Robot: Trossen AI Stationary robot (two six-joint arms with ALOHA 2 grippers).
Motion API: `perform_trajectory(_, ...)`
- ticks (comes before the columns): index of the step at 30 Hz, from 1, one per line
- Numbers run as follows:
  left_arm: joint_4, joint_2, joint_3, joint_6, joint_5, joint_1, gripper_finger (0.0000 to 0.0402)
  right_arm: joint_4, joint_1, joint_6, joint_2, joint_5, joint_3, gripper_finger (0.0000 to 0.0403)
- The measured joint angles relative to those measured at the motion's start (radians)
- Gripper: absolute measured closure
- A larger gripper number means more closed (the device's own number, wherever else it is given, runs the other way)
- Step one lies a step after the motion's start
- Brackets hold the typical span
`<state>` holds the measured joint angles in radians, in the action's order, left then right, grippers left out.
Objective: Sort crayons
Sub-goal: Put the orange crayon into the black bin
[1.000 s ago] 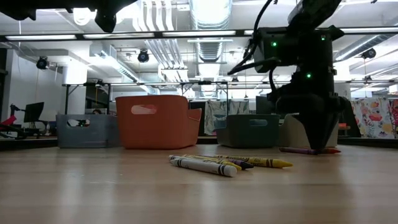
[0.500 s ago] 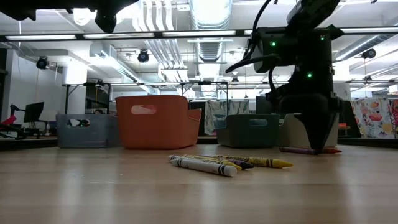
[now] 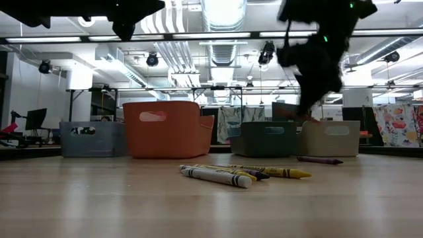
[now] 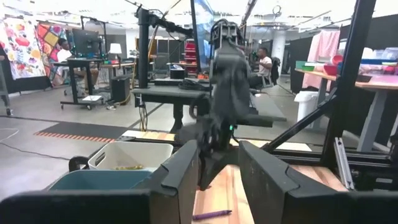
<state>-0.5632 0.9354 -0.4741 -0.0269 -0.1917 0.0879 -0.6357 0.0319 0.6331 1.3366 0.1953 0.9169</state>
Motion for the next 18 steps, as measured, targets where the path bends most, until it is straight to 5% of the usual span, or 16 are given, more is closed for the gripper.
perform_trajectory(7,-0.106,0.097,0.0,0.003,0.025,0.0,0.0282,0.527,0.0,-0.327,-0.055,-0.042,-0.028,0.0395)
perform_trajectory(18,-0.205,0.207,0.0,0.019,0.026,0.0,0.0203,1.127,0.0,-0.654,0.087,-0.203,-0.039,0.0395)
